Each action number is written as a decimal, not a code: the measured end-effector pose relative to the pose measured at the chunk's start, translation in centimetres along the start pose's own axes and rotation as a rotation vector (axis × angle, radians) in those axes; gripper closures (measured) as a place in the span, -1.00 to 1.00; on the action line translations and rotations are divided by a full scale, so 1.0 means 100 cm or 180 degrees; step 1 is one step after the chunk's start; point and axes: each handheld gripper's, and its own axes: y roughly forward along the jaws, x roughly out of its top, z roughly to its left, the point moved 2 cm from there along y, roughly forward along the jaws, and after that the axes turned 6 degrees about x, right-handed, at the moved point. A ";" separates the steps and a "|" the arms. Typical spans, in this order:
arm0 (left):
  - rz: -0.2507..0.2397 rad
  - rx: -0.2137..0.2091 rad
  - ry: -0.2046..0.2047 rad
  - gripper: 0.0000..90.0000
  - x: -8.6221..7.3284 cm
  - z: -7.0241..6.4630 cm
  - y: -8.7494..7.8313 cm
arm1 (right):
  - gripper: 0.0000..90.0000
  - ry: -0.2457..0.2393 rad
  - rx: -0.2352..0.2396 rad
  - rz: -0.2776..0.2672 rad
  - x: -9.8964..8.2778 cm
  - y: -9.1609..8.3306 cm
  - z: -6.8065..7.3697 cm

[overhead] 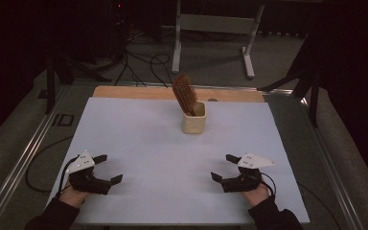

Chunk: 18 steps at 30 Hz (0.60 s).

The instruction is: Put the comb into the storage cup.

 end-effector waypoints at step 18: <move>-0.0031 0.0068 -0.0009 -1.00 -0.008 0.003 -0.007 | -0.78 -0.0005 -0.0020 0.0012 -0.002 0.000 -0.003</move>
